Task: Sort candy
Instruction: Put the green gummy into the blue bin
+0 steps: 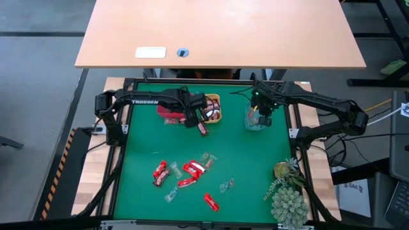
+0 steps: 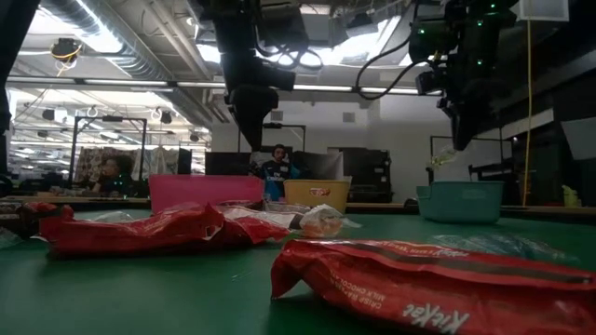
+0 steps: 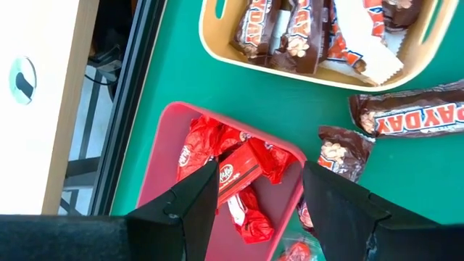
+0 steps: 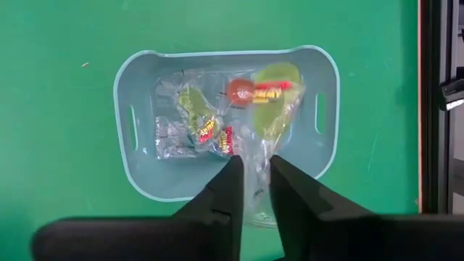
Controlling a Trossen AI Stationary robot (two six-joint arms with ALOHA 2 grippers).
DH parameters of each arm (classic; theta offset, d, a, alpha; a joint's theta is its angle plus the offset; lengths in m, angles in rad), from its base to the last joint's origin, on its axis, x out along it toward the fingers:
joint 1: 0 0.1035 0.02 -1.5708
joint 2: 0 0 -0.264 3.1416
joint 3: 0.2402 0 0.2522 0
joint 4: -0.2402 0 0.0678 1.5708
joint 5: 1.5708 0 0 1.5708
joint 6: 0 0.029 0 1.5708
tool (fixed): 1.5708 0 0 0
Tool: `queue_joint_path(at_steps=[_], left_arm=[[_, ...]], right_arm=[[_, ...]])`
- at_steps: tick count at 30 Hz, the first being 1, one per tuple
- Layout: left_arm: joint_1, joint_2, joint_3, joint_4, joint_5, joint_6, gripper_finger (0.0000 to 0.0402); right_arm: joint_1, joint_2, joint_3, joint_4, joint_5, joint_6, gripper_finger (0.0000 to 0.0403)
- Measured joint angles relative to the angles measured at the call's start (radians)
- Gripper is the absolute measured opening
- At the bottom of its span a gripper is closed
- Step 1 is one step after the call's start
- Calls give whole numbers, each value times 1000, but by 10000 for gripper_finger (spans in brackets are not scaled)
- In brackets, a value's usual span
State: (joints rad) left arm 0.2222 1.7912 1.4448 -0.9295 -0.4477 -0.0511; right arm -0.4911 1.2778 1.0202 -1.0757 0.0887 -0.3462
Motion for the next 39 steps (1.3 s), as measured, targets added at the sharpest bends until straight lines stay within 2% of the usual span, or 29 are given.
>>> queue_joint_path(at_steps=[7,13,16,26,39], left_arm=[[-29,0,0,0,0,5,193],[-64,0,0,12,0,-8,193],[-87,0,0,18,16,-41,193],[-189,0,0,80,273,-210,193],[-360,0,-21,190,293,-450,193]], right_arm=[[0,0,0,0,2,0,139],[0,0,0,0,2,0,170],[0,0,0,1,0,0,174],[0,0,0,1,-2,0,173],[0,0,-1,4,-2,1,173]])
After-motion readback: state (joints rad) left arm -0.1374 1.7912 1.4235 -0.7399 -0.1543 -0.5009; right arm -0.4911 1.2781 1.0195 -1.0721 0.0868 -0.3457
